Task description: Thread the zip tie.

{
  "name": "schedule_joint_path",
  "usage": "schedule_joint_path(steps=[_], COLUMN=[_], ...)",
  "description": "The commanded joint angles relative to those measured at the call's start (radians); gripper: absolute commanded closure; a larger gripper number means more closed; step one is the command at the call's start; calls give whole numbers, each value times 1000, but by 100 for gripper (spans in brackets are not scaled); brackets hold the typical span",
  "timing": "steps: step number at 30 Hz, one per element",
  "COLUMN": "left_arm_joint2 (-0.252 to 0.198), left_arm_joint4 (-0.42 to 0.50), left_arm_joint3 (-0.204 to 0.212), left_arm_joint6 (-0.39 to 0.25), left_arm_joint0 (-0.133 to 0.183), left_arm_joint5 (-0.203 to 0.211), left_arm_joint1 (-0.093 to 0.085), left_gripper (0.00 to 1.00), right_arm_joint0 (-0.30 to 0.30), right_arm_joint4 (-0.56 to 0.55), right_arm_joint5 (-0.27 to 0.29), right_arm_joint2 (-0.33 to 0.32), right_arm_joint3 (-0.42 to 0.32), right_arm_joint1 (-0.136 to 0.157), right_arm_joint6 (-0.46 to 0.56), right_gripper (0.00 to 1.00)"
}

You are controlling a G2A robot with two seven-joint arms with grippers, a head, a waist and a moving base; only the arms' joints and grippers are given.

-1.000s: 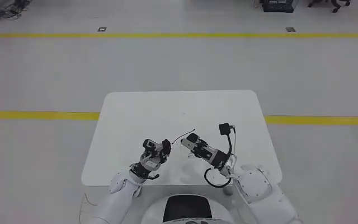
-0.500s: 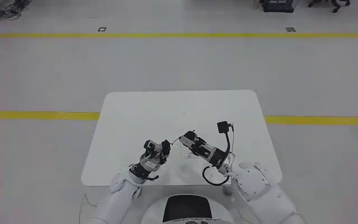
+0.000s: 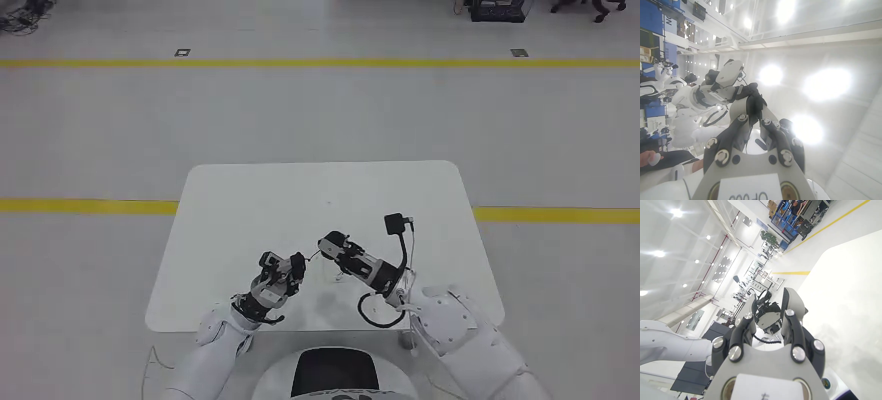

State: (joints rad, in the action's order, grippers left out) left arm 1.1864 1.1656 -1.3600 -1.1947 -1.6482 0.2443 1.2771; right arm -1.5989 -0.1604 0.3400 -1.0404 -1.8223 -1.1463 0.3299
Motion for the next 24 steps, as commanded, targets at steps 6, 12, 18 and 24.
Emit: schedule_joint_path(steps=[6, 12, 18, 24], left_arm_joint2=[-2, -4, -8, -13], left_arm_joint4=[2, 3, 5, 5], left_arm_joint3=[-1, 1, 5, 10], left_arm_joint6=[-1, -2, 0, 2], left_arm_joint0=[0, 2, 4, 6], left_arm_joint5=[2, 0, 4, 8], left_arm_joint1=[-3, -5, -7, -8], left_gripper=[100, 100, 100, 100], right_arm_joint0=[19, 27, 35, 44], right_arm_joint4=[-2, -3, -1, -7], right_arm_joint5=[0, 0, 0, 0], right_arm_joint2=[30, 50, 68, 86], right_arm_joint3=[4, 2, -1, -8], right_arm_joint1=[16, 31, 46, 59], right_arm_joint6=[-31, -60, -82, -106], right_gripper=[83, 84, 86, 94])
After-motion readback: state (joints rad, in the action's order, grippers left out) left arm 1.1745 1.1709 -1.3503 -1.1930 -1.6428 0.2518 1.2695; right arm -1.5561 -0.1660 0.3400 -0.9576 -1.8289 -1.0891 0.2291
